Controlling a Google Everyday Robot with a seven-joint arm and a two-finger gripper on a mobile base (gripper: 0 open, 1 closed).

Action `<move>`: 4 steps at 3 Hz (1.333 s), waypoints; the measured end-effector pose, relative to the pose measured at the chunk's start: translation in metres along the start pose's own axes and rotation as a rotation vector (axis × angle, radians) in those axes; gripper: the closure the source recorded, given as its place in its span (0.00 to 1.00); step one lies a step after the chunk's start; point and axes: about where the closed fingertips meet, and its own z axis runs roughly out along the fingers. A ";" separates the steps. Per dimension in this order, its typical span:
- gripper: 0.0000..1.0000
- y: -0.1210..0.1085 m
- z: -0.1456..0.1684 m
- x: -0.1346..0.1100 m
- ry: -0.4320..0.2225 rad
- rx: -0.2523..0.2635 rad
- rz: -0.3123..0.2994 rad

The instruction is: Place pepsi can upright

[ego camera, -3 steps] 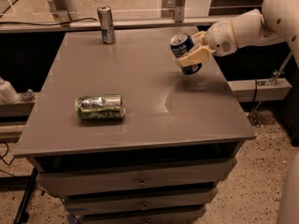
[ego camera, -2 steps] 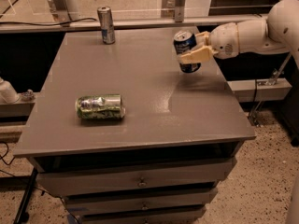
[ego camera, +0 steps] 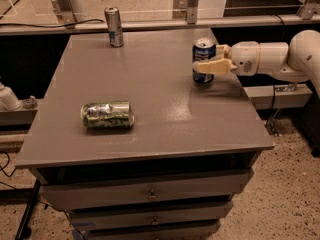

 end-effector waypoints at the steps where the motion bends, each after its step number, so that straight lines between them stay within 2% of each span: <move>1: 1.00 -0.005 -0.002 0.015 -0.040 0.002 0.039; 2: 0.83 -0.009 -0.006 0.022 -0.047 0.004 0.067; 4: 0.38 -0.011 -0.009 0.023 -0.046 0.005 0.080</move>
Offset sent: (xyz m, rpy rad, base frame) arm 0.0091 -0.0280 -0.0287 0.0752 0.0780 -0.0356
